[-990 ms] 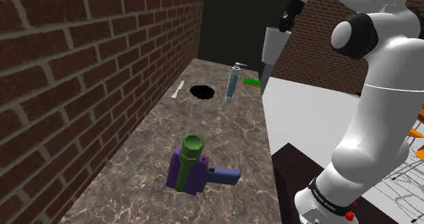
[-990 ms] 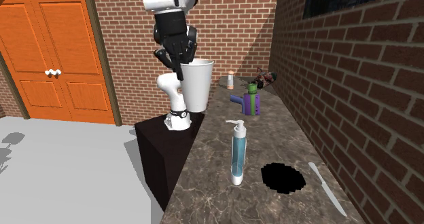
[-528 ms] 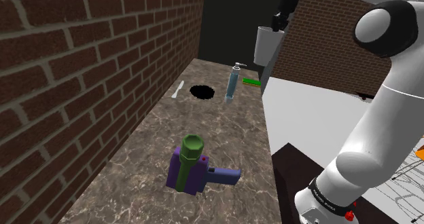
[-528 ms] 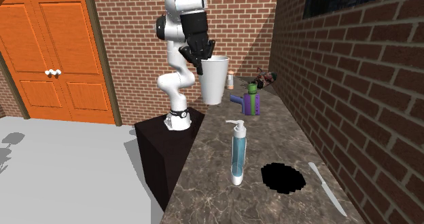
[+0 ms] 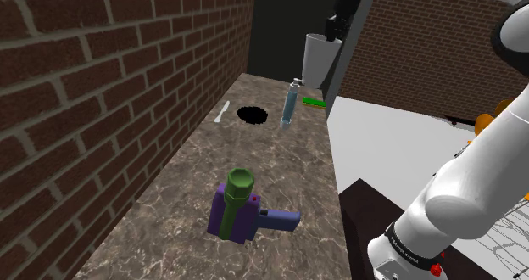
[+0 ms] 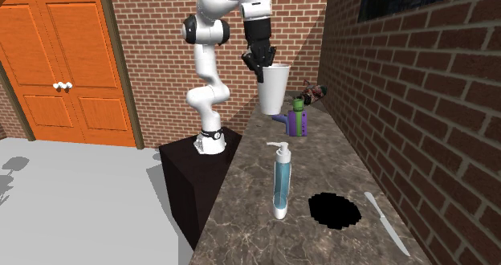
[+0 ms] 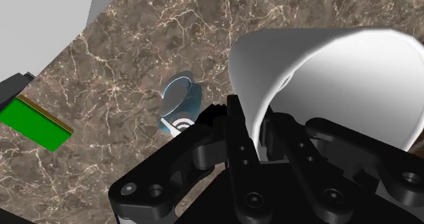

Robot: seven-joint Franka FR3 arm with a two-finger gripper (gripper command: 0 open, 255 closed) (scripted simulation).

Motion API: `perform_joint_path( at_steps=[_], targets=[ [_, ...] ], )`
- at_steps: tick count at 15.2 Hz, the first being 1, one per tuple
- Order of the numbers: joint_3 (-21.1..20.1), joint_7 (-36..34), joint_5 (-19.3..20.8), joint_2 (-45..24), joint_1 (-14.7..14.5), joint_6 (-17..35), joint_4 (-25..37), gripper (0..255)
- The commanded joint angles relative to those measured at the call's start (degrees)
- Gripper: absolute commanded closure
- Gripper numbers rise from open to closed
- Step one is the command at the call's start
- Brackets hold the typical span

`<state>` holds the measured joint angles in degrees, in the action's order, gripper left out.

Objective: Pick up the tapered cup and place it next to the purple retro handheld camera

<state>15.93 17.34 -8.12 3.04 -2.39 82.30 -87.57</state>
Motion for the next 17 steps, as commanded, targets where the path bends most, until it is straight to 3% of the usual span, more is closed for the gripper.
perform_joint_path(
  at_steps=[1, 9, 17],
  targets=[
    [-1.53, -2.87, 0.26, 1.64, -1.3, 0.84, -1.99, 255],
    [-8.28, -14.36, 0.14, 6.1, -6.26, 3.64, -7.46, 255],
    [-15.06, -25.55, -0.75, 6.47, -10.89, 5.88, -8.35, 255]
  ],
)
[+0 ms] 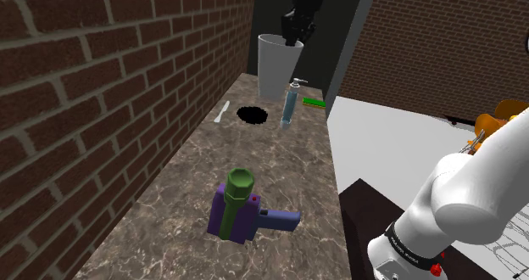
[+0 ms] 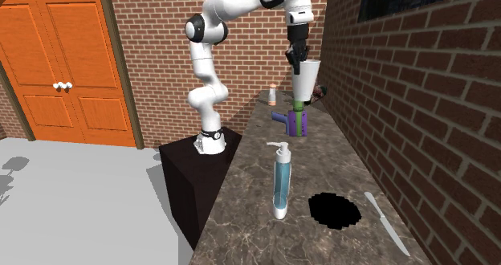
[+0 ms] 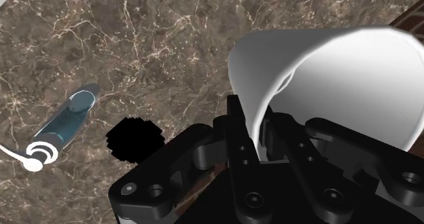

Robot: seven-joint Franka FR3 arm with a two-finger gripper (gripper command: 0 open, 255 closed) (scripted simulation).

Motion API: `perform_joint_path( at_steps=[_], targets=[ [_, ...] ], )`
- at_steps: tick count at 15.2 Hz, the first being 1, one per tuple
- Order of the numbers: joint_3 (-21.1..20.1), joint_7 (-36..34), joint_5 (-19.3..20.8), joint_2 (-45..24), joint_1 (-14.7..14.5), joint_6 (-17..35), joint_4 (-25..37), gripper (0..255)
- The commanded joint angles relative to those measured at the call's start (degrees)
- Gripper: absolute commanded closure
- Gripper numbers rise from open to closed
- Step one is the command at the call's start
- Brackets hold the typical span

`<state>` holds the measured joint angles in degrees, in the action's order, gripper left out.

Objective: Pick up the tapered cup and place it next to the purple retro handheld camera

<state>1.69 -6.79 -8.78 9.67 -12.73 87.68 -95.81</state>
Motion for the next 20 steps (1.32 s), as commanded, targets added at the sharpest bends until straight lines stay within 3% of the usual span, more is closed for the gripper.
perform_joint_path(
  at_steps=[1, 11, 20],
  targets=[
    [-1.66, -2.8, -0.19, -0.39, -1.14, 0.75, 0.09, 255],
    [-9.76, -16.68, 0.06, -6.12, -7.05, 2.6, 6.1, 255],
    [-16.01, -29.34, 3.45, -16.98, -13.63, 2.04, 18.97, 255]
  ],
)
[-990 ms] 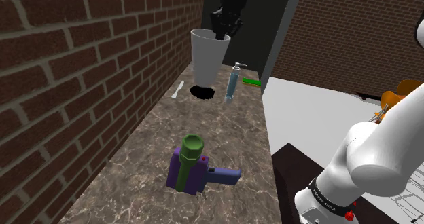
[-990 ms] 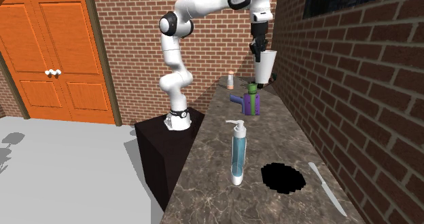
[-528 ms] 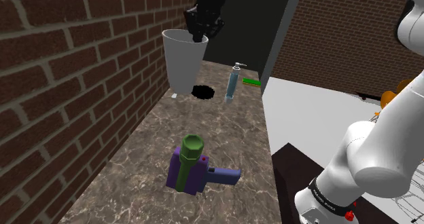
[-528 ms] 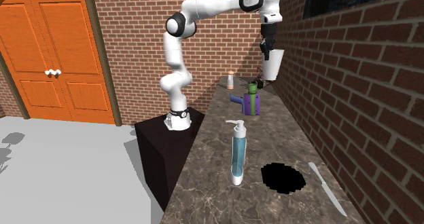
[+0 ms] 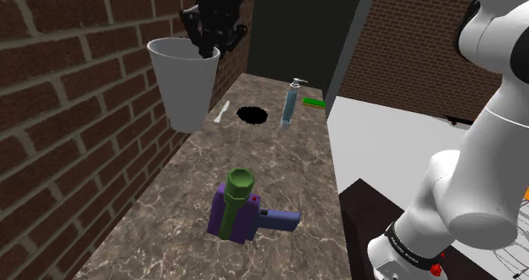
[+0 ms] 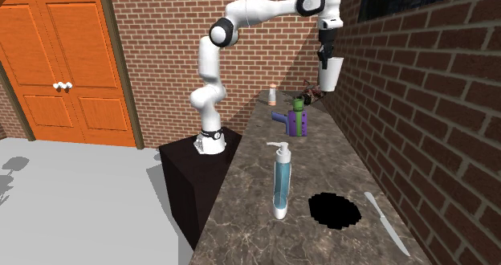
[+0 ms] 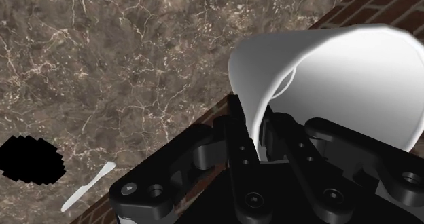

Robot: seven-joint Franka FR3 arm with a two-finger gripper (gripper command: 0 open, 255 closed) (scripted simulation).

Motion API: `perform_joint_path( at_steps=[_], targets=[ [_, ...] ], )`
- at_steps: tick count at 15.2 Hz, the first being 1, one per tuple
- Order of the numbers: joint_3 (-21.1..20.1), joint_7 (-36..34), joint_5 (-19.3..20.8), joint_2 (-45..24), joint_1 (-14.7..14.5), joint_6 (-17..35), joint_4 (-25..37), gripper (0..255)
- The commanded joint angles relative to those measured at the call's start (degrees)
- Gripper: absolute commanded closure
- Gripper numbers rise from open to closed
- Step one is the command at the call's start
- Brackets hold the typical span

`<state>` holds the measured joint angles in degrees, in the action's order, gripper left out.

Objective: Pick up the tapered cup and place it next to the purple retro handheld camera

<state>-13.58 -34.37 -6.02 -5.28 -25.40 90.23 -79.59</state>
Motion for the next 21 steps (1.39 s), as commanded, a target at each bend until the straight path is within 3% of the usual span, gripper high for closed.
perform_joint_path(
  at_steps=[1, 7, 21],
  targets=[
    [-1.32, -3.16, 1.32, -3.65, -1.86, -0.83, 4.78, 255],
    [-3.84, -11.17, 6.2, -15.97, -8.88, -5.1, 21.73, 255],
    [-3.55, -9.45, 4.27, -10.17, -6.95, 8.78, 2.12, 255]
  ],
)
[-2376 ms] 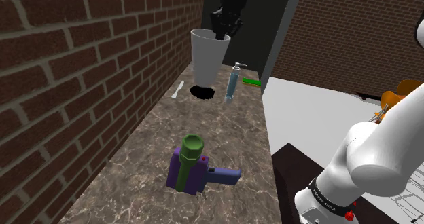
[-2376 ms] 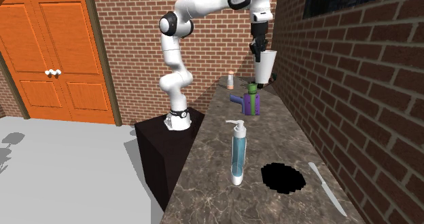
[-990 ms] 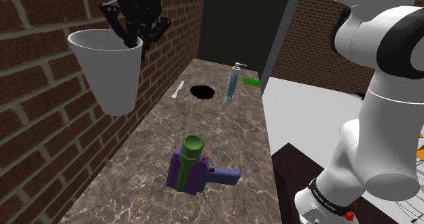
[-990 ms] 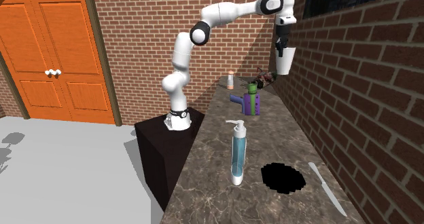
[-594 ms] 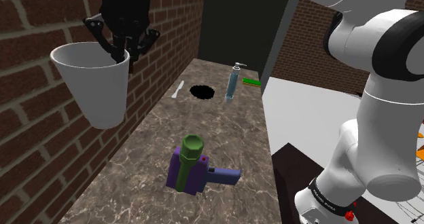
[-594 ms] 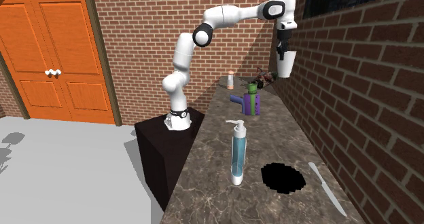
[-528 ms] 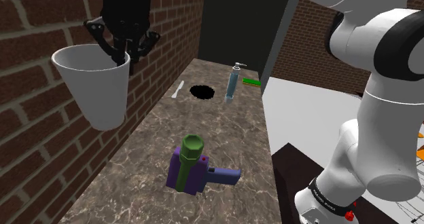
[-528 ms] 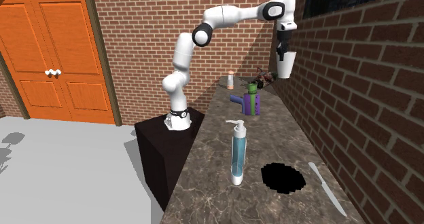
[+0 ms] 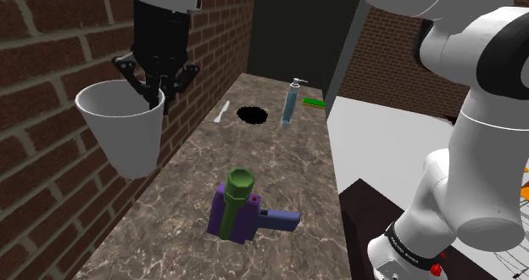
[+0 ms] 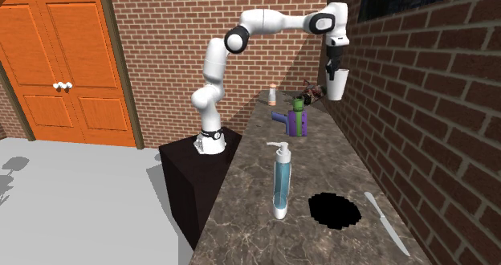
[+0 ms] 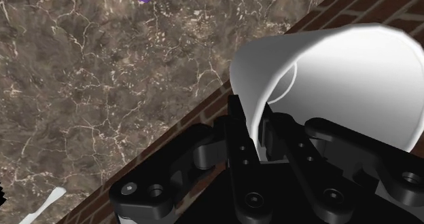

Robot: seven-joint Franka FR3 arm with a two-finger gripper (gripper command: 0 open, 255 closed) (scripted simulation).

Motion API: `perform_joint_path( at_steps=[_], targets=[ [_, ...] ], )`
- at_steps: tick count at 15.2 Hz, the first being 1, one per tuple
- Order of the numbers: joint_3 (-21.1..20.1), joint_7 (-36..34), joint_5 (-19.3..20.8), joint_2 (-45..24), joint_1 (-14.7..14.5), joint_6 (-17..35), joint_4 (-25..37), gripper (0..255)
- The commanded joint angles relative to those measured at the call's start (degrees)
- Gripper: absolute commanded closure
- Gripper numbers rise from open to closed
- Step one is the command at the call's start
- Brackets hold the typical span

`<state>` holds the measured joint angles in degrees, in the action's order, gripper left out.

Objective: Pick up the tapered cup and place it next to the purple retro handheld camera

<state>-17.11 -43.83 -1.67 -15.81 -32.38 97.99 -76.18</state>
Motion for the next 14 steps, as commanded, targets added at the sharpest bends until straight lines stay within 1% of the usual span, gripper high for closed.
perform_joint_path(
  at_steps=[1, 14],
  targets=[
    [-0.01, 0.11, -0.16, 0.56, 0.1, 1.88, -2.35, 255],
    [0.13, 1.11, -0.64, 1.5, 0.58, 12.24, -13.68, 255]
  ],
)
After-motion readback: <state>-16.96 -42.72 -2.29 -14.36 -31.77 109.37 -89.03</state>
